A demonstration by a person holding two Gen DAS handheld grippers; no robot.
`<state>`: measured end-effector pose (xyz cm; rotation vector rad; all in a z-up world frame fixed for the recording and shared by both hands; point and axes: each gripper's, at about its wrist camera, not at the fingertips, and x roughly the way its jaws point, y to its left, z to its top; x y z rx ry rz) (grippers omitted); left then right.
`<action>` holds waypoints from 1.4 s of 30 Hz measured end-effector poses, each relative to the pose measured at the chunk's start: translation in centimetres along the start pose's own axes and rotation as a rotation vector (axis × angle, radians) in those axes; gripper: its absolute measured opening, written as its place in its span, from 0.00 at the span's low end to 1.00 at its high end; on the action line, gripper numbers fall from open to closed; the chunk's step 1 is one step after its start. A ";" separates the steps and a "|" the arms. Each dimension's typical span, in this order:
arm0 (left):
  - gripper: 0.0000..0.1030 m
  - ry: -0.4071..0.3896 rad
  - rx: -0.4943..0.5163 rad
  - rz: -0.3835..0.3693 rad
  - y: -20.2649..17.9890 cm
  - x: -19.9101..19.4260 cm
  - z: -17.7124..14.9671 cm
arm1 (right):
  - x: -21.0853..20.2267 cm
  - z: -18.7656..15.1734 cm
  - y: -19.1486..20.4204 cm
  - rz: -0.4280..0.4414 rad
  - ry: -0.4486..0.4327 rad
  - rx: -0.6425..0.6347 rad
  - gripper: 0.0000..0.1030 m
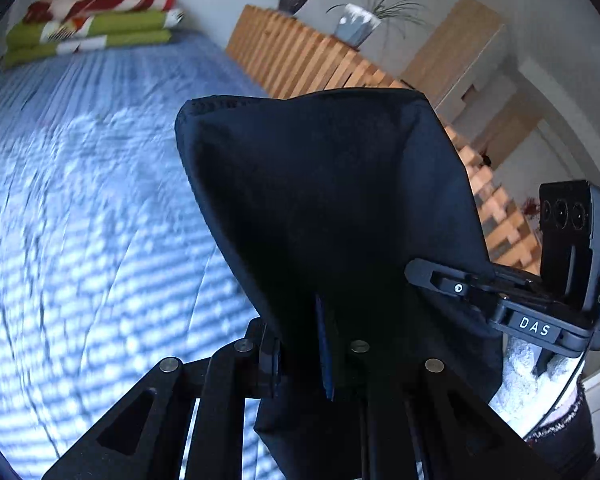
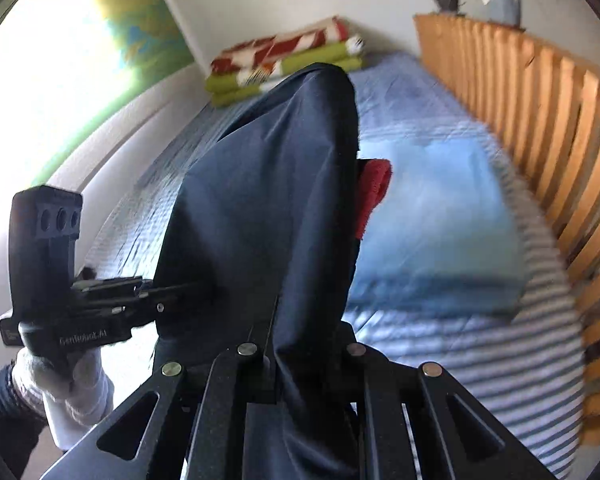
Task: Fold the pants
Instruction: 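Lower the black pants onto the light-blue clothes stack with both tools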
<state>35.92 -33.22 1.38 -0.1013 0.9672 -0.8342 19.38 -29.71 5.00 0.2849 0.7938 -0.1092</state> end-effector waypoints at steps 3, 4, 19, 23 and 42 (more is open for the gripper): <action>0.14 -0.009 0.012 -0.008 -1.2 2.5 3.9 | 0.3 3.1 -1.6 -0.051 -0.020 0.003 0.11; 0.14 -0.008 0.008 -0.011 -1.3 3.3 5.0 | 0.5 4.0 -2.1 -0.067 -0.021 0.002 0.11; 0.14 0.045 -0.081 0.005 4.5 19.5 13.6 | 11.4 9.7 -12.9 -0.188 0.057 0.053 0.12; 0.30 0.074 -0.193 -0.027 7.7 21.7 13.1 | 14.8 8.8 -15.0 -0.327 0.125 0.049 0.36; 0.55 -0.012 -0.145 0.044 4.8 21.8 19.4 | 12.5 11.1 -18.6 -0.323 0.014 0.224 0.47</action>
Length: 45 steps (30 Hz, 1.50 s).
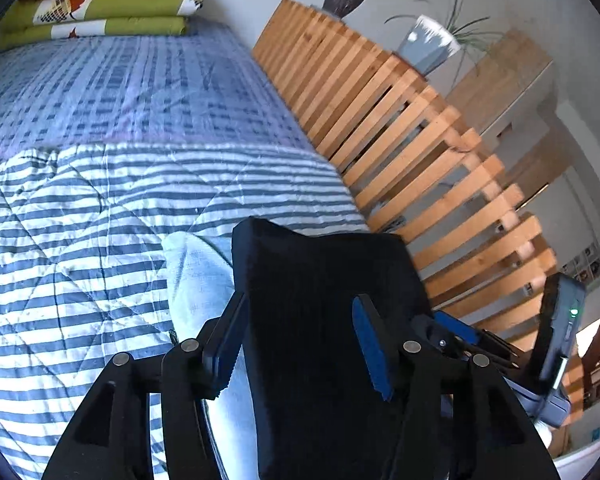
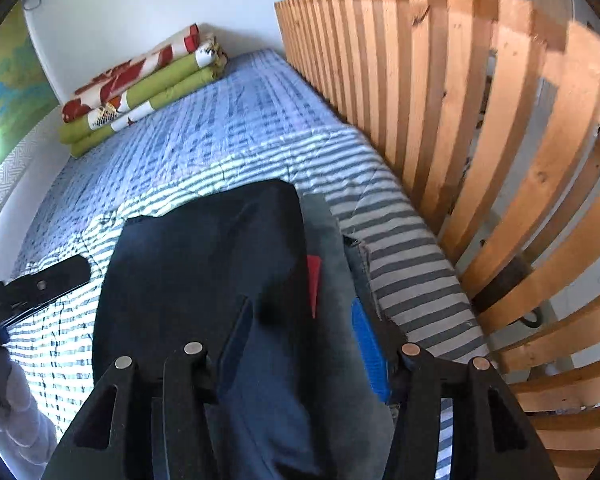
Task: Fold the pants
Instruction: 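Lower the black pants onto the light-blue clothes stack with both tools, then open both tools and pull them back from the stack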
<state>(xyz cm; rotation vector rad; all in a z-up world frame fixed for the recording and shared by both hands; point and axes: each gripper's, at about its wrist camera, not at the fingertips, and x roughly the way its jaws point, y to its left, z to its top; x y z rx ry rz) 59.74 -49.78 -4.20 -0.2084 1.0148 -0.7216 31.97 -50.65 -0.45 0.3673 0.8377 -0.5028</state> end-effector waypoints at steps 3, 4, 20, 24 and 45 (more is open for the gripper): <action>0.49 0.000 0.023 0.013 -0.4 1.5 0.1 | 0.8 -0.1 0.4 0.004 0.004 -0.015 0.43; 0.41 0.006 0.036 0.026 -0.6 2.1 0.1 | 1.0 -0.2 0.7 0.007 0.006 -0.026 0.39; 0.00 -0.059 -0.019 0.078 3.9 -0.6 -1.4 | 3.0 0.6 3.8 -0.102 -0.020 -0.206 0.20; 0.03 -0.104 0.193 0.091 -0.8 -1.3 -1.9 | 0.8 0.6 2.3 -0.122 -0.039 -0.178 0.40; 0.25 -0.006 0.208 0.291 2.4 -4.3 -6.5 | -5.8 -6.3 3.7 -0.053 0.002 -0.242 0.39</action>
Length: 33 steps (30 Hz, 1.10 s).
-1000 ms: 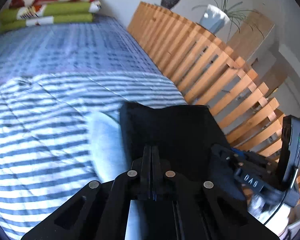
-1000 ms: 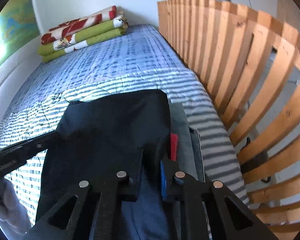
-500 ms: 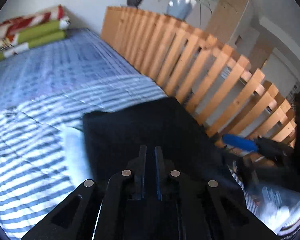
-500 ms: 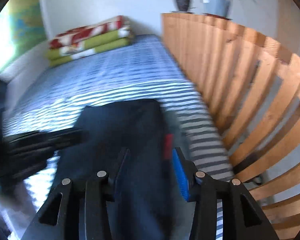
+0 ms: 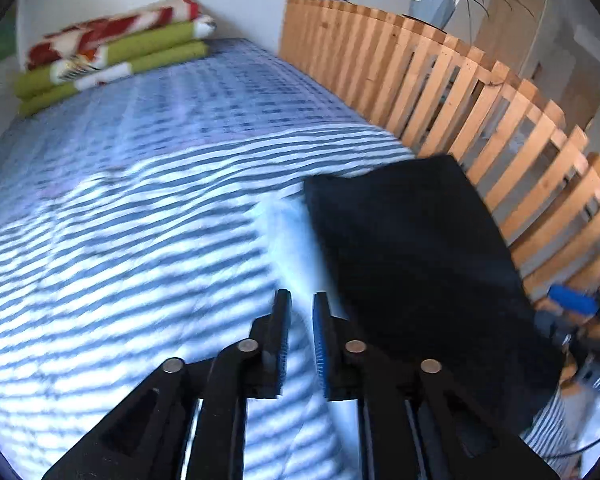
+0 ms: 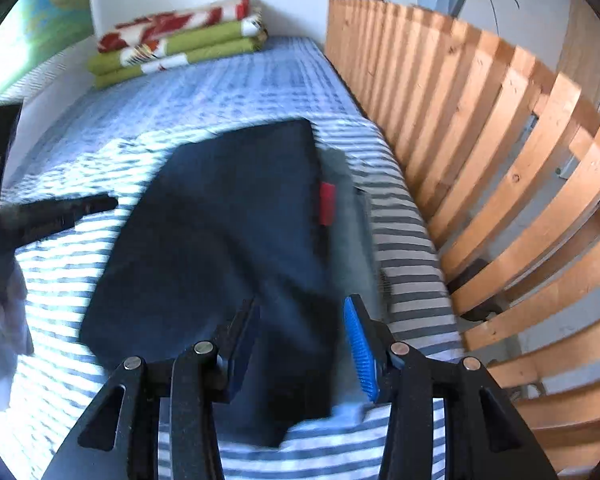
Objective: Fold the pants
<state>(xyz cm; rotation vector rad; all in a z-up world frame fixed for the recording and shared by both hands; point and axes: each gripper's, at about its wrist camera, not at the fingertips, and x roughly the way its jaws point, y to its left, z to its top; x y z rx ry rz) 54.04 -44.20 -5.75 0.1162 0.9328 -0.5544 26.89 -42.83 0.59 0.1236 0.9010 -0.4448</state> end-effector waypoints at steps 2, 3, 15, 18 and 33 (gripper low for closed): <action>0.40 -0.011 0.013 0.003 0.7 -3.0 -1.8 | -1.1 -0.5 2.0 0.057 -0.006 0.003 0.40; 0.49 -0.026 0.010 0.018 1.0 -5.1 -3.3 | -1.5 -1.0 3.4 0.071 -0.016 -0.004 0.44; 0.64 -0.078 -0.062 0.099 7.1 -24.8 -19.1 | -4.4 -6.2 12.9 0.016 0.079 0.014 0.49; 0.70 -0.108 -0.096 0.150 9.5 -29.8 -22.6 | -9.6 -8.6 18.8 0.106 0.027 -0.042 0.49; 0.94 -0.202 -0.231 0.292 12.7 -46.8 -39.1 | -24.3 -23.0 36.0 0.331 -0.070 -0.184 0.53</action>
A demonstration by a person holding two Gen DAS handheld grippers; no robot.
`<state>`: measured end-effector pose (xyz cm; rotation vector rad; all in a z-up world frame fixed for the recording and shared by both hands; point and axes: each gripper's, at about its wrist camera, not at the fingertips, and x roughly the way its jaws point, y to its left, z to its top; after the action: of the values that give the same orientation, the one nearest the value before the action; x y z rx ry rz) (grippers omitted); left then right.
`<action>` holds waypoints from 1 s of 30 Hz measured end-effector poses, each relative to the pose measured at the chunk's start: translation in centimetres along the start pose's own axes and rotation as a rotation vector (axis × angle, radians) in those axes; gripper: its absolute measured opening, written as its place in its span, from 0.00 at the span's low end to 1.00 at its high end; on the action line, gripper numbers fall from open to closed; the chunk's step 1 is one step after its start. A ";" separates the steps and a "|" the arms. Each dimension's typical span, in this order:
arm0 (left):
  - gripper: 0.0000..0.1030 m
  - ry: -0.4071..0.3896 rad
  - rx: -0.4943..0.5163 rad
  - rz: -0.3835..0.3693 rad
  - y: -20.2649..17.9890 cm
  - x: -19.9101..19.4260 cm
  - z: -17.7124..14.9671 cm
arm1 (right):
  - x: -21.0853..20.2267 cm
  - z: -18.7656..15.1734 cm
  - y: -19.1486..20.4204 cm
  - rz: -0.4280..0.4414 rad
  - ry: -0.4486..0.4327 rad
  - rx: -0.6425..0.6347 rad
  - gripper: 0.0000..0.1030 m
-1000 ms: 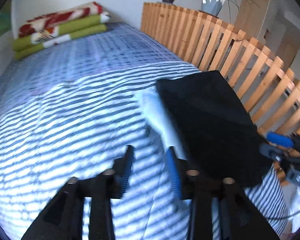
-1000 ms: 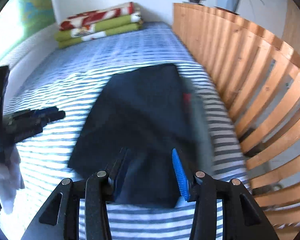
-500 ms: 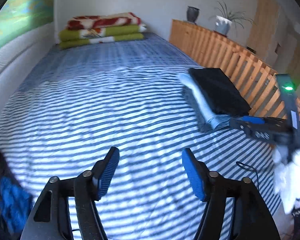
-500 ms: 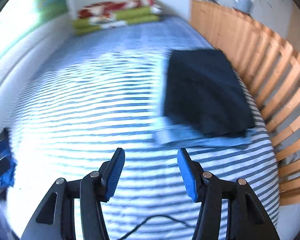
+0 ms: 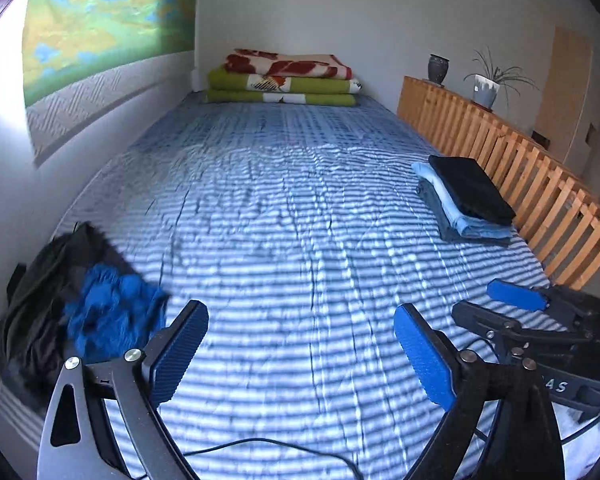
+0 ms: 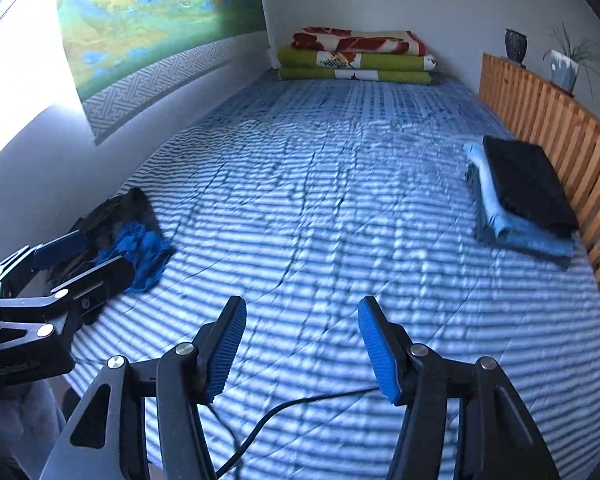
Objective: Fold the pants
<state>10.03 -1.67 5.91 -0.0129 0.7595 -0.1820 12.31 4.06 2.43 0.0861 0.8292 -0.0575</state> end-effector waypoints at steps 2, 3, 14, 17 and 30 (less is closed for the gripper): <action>0.94 0.005 -0.018 0.002 0.8 -1.7 -1.3 | -0.7 -1.3 0.6 0.010 0.010 0.014 0.53; 0.94 -0.007 -0.016 0.016 1.0 -2.8 -1.9 | -1.1 -1.8 0.7 0.015 0.009 0.017 0.53; 0.94 -0.106 0.037 -0.100 2.2 -17.2 -1.9 | -13.6 -3.2 5.9 -0.021 -0.145 -0.088 0.53; 0.94 -0.141 0.081 -0.100 2.0 -21.0 -1.1 | -16.7 -3.2 8.2 -0.023 -0.184 -0.150 0.53; 0.96 -0.096 0.046 -0.067 1.8 -16.8 -3.2 | -16.1 -5.1 9.0 -0.080 -0.213 -0.155 0.57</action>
<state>-3.77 3.09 14.92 -0.0032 0.6595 -0.2607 -1.51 13.85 11.41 -0.0981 0.6211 -0.0768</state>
